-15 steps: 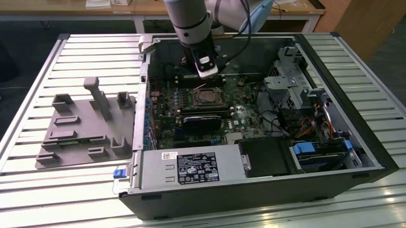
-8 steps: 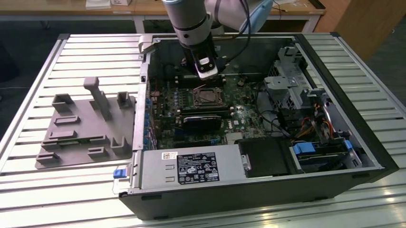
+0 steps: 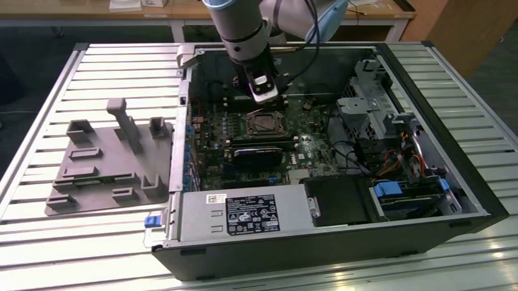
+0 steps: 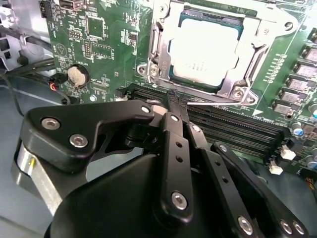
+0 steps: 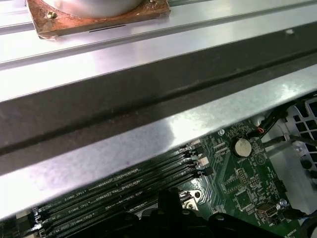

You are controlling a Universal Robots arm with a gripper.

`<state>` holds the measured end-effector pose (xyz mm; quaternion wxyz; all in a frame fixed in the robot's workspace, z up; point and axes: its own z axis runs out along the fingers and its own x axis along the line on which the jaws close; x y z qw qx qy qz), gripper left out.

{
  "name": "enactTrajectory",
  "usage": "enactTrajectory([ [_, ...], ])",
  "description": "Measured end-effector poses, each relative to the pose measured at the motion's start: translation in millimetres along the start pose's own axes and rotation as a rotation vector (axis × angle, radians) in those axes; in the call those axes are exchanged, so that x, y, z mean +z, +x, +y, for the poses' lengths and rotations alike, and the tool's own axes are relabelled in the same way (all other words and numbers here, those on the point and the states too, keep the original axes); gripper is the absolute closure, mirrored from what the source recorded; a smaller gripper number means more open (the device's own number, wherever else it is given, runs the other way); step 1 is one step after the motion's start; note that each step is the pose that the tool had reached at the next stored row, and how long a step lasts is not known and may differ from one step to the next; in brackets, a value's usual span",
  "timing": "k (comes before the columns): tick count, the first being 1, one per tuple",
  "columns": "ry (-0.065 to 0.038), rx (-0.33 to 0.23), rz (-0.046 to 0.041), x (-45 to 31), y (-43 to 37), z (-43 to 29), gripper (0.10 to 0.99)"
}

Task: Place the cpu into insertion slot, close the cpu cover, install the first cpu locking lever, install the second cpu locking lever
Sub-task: 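Install the first cpu locking lever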

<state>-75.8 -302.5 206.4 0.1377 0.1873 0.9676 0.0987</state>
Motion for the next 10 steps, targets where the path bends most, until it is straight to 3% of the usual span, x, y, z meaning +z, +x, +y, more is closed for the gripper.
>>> enactTrajectory([
  [10, 0.016, 0.003, -0.0119, 2.7, 3.4, 6.6, 0.980],
])
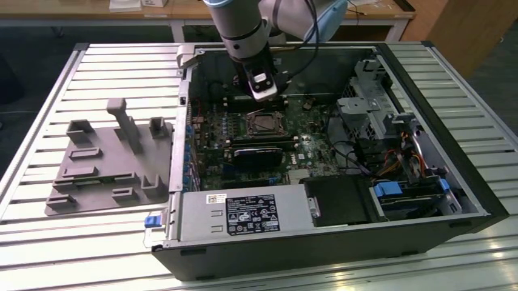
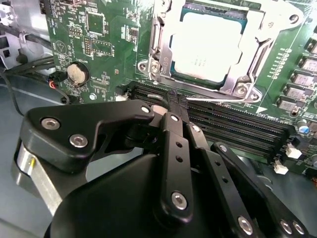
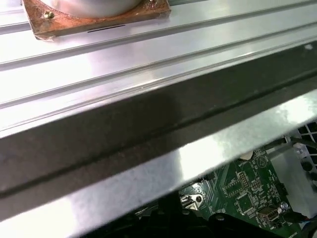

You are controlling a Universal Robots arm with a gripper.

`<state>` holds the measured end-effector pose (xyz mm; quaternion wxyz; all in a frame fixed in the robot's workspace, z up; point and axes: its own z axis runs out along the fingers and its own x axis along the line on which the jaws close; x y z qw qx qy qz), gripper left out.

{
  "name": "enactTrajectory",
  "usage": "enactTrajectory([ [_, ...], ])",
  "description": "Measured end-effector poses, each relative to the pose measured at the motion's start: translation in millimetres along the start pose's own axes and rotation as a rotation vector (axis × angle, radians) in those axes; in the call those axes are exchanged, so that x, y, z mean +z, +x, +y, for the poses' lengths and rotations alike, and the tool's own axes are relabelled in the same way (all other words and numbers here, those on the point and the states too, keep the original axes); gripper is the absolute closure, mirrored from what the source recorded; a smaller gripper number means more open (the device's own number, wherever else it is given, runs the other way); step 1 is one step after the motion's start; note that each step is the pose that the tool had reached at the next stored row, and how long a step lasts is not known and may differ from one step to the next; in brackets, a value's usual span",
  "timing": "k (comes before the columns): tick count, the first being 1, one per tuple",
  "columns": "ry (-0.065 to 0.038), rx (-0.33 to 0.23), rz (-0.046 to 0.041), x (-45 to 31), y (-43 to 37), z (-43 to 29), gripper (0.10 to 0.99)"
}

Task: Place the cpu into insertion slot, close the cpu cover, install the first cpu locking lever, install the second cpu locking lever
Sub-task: 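Install the first cpu locking lever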

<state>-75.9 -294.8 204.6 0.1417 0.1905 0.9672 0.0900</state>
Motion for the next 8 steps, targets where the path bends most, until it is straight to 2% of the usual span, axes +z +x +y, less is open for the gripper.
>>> enactTrajectory([
  [8, 0.010, 0.035, -0.0095, 2.0, 3.1, 1.8, 0.980],
])
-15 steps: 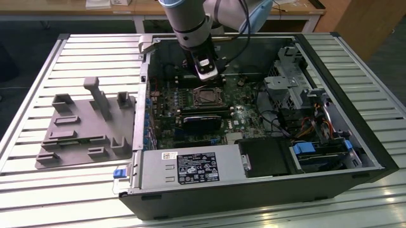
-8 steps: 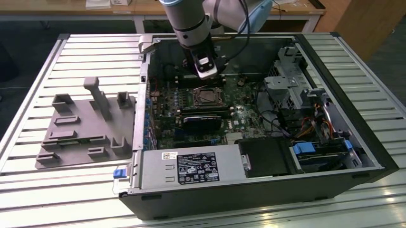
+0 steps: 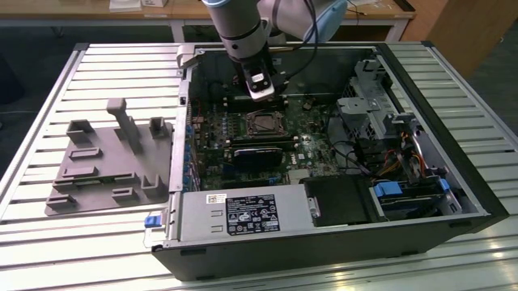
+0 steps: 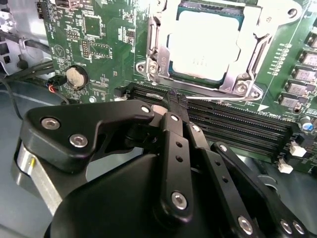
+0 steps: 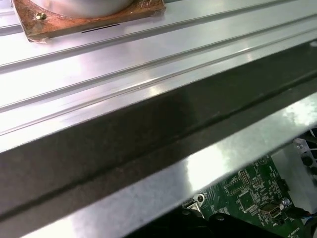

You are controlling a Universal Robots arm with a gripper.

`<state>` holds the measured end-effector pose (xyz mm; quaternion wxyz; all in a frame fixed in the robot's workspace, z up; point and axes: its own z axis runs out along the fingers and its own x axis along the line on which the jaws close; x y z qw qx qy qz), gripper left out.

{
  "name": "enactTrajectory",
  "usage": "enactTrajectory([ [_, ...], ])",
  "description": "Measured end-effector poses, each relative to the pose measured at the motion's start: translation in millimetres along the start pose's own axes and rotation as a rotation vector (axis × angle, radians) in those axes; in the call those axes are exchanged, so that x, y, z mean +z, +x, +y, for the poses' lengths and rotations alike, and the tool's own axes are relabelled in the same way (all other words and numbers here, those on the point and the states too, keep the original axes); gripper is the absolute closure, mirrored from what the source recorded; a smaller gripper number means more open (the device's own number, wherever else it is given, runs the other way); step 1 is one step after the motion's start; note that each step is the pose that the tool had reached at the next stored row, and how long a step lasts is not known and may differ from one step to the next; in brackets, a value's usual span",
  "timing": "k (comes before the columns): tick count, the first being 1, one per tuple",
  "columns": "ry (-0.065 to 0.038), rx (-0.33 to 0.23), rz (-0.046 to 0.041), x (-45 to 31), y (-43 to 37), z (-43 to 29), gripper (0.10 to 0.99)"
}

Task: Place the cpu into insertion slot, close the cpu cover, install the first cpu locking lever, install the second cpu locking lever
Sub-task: 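Install the first cpu locking lever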

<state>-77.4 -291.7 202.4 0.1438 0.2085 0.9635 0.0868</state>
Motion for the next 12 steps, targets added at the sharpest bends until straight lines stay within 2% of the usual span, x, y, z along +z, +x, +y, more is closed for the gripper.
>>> enactTrajectory([
  [12, 0.020, 0.022, -0.0145, 2.8, 3.3, 0.4, 0.980],
])
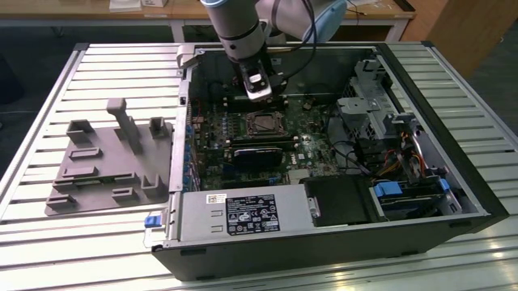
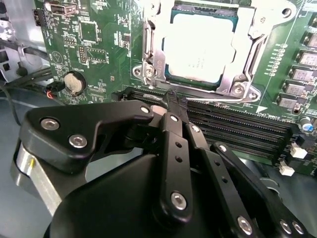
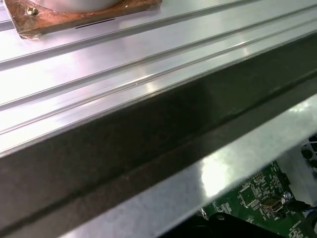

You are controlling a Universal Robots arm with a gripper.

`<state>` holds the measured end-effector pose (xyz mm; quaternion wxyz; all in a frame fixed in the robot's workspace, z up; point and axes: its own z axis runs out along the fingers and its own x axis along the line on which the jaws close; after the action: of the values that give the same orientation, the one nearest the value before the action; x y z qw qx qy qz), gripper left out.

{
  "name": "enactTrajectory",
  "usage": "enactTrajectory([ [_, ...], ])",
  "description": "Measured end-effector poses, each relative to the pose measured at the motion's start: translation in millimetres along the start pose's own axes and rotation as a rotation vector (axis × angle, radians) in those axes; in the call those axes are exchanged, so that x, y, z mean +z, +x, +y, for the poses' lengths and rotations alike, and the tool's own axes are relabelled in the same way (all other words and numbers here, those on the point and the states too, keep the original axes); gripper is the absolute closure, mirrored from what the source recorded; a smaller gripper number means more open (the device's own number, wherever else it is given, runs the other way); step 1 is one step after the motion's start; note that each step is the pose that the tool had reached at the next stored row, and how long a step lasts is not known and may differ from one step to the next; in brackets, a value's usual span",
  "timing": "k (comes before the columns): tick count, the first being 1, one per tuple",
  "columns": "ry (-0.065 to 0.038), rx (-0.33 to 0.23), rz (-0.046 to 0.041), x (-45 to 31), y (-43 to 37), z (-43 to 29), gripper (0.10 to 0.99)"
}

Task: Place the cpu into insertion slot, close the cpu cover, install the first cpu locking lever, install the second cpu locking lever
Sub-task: 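Install the first cpu locking lever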

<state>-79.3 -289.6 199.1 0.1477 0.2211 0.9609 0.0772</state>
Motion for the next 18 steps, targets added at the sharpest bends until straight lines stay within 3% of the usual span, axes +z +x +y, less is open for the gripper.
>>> enactTrajectory([
  [18, 0.007, 0.013, -0.0064, 6.3, 2.2, -0.7, 0.980],
])
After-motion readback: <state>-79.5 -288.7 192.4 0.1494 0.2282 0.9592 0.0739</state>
